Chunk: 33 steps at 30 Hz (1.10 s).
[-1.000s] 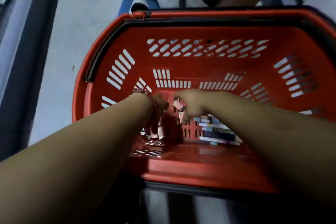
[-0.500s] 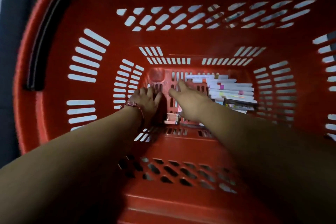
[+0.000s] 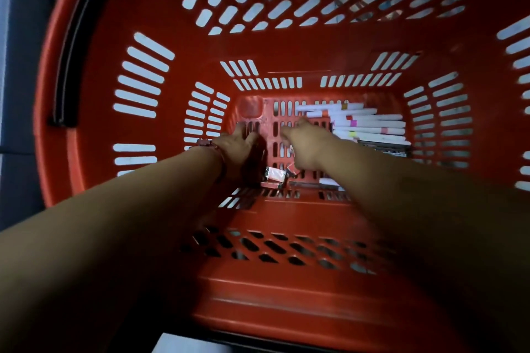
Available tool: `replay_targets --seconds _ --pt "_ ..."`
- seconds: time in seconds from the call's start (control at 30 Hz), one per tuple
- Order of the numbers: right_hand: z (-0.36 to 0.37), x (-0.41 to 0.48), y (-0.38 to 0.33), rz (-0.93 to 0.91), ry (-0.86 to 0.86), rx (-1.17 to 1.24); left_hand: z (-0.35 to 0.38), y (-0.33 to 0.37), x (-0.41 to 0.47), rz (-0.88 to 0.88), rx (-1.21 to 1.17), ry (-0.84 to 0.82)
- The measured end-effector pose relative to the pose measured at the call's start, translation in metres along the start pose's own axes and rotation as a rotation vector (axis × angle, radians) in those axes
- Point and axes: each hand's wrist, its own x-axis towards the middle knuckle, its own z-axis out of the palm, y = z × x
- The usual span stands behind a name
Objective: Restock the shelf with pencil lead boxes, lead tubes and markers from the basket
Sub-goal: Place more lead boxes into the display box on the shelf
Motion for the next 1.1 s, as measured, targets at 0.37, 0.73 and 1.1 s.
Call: replay_targets --seconds 0.37,0.73,1.1 --pt "0.004 -0.001 -0.01 -0.009 -0.244 -0.072 -0.01 -0.011 0.003 0.08 0.099 -0.162" --pt "0.005 -0.006 -0.017 -0.003 -0.241 -0.161 -0.006 -0.008 0.006 0.148 0.09 -0.171" --pt "0.013 0.008 -0.007 0.195 -0.207 0.54 -0.011 -0.002 0.008 0.08 -0.216 -0.171"
